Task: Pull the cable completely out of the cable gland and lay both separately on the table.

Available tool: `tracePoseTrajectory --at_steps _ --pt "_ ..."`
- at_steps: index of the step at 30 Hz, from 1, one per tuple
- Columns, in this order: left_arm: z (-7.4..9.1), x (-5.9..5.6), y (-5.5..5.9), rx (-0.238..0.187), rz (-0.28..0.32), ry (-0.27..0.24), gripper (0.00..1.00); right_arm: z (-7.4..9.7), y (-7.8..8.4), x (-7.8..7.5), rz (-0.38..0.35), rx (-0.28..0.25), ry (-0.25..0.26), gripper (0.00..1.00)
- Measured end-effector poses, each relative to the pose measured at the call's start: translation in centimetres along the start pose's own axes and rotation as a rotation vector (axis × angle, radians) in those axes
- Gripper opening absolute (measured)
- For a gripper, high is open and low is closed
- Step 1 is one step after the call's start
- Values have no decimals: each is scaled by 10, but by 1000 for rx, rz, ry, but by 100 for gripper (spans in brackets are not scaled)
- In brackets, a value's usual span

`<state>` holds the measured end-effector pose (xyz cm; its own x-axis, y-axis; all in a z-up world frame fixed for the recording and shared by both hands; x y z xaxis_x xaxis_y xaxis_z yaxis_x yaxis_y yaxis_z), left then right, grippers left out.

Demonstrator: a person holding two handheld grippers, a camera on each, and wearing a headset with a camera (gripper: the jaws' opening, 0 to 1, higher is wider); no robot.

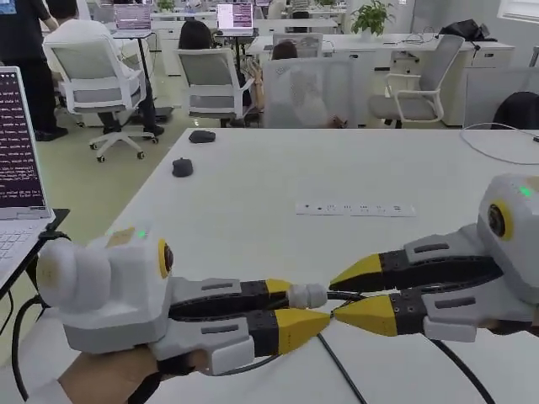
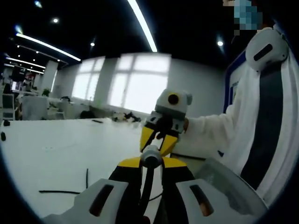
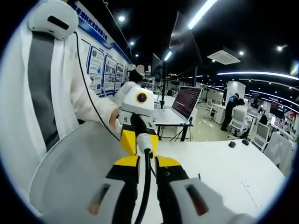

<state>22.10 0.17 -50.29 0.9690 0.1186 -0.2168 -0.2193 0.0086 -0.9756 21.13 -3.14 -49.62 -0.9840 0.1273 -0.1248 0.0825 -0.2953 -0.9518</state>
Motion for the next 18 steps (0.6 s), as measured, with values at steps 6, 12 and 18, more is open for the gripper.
tracePoseTrajectory --at_steps 6,12,18 --pt "1 0 0 -14 14 -8 16 0 1 -2 7 -8 4 4" --pt "0 -1 -5 -68 40 -8 16 2 -3 -3 6 -28 12 3" --pt "0 -1 -12 -130 62 -15 16 4 -9 -6 3 -60 33 3"
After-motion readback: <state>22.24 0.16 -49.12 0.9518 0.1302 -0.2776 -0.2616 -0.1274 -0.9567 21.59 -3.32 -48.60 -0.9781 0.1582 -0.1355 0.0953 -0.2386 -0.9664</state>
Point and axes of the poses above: the centre of the closed fingertips' face, and the gripper's own axes: z roughly backward along the fingers, x roughly to its left, y roughly out of its underside, the point moved 2 cm from there along z, roughly backward along the fingers, and after that the axes turned 1 degree about x, right-handed, at the moved point
